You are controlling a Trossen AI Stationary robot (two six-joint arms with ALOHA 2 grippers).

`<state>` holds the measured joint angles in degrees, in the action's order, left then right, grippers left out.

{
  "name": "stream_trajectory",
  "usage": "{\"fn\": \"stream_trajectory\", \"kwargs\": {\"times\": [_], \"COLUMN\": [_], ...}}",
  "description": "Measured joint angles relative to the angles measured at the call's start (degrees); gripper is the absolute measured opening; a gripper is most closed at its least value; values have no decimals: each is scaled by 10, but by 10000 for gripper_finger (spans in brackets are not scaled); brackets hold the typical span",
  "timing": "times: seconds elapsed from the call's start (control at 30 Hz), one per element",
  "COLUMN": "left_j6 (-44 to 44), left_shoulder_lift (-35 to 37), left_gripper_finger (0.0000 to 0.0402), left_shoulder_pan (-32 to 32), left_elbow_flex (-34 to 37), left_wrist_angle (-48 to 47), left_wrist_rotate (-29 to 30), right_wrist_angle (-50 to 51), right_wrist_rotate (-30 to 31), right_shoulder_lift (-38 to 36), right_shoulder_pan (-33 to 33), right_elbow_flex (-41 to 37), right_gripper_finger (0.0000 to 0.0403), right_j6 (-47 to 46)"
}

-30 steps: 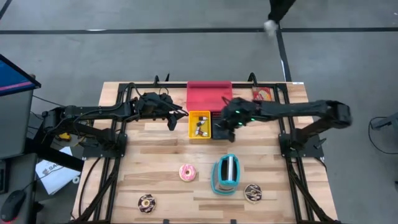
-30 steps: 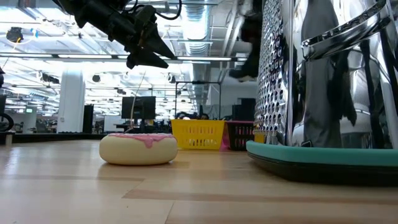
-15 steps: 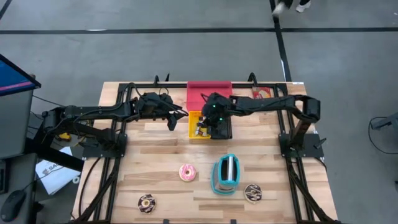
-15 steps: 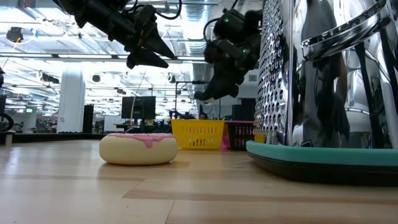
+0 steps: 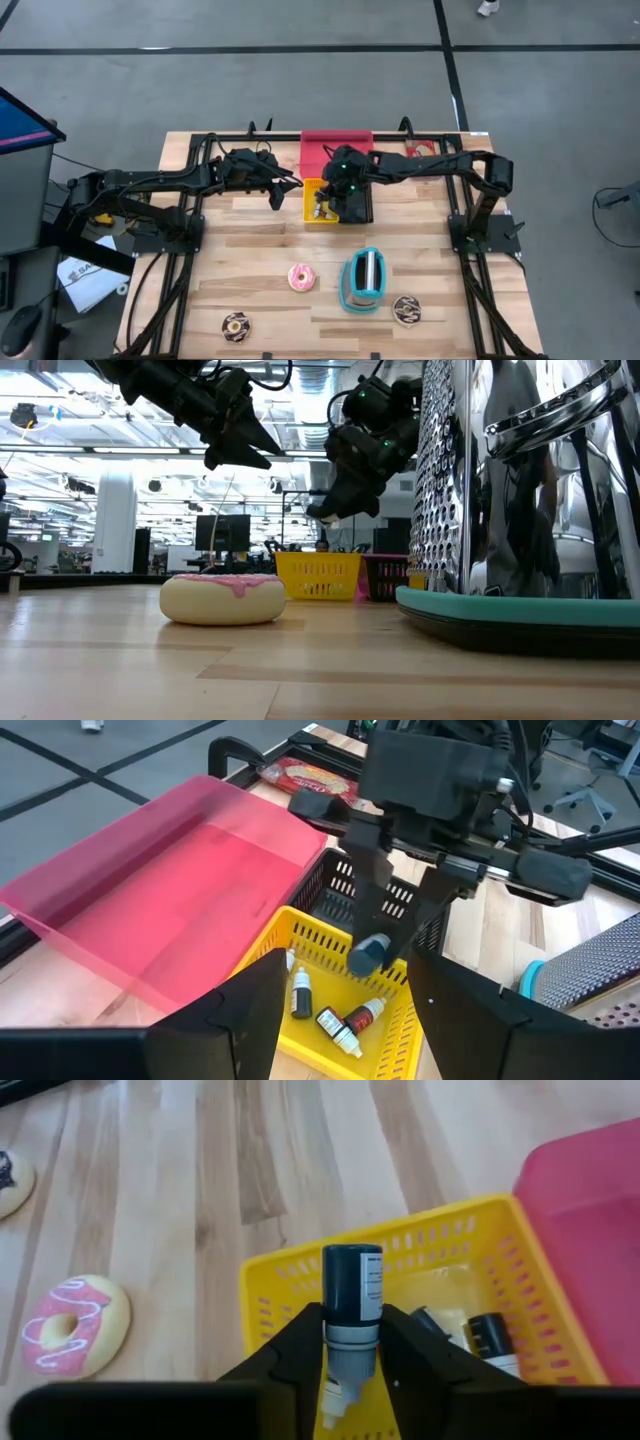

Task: Pick & Place Food Item
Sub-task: Put the blue food coloring bottle into the yellow bin, then put the left black donut into the black bin

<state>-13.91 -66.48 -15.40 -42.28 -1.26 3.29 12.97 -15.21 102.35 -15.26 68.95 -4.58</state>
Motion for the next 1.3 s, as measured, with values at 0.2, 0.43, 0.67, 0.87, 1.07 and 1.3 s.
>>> {"fn": "stream_trajectory", "kwargs": {"times": [0.2, 0.43, 0.67, 0.87, 1.07, 1.3], "left_j6": [1, 2, 28, 68, 79, 77], "left_shoulder_lift": [0, 0, 0, 0, 0, 7], "left_gripper_finger": [206, 206, 206, 206, 206, 206], "left_shoulder_pan": [0, 0, 15, 54, 93, 140], "left_elbow_flex": [0, 0, 0, 0, 0, 0], "left_wrist_angle": [0, -3, -20, -50, -101, -188], "left_wrist_rotate": [2, -4, -28, -41, -42, -42], "right_wrist_angle": [-2, 4, 27, 111, 236, 307], "right_wrist_rotate": [-3, -28, -14, 13, 78, 147], "right_shoulder_lift": [0, -11, -99, -193, -278, -353], "right_shoulder_pan": [0, -5, -18, -38, -38, 0], "right_elbow_flex": [0, -1, 0, 0, 0, 0], "right_gripper_finger": [139, 162, 154, 141, 139, 146], "right_j6": [-30, -69, -86, -90, -102, -160]}}
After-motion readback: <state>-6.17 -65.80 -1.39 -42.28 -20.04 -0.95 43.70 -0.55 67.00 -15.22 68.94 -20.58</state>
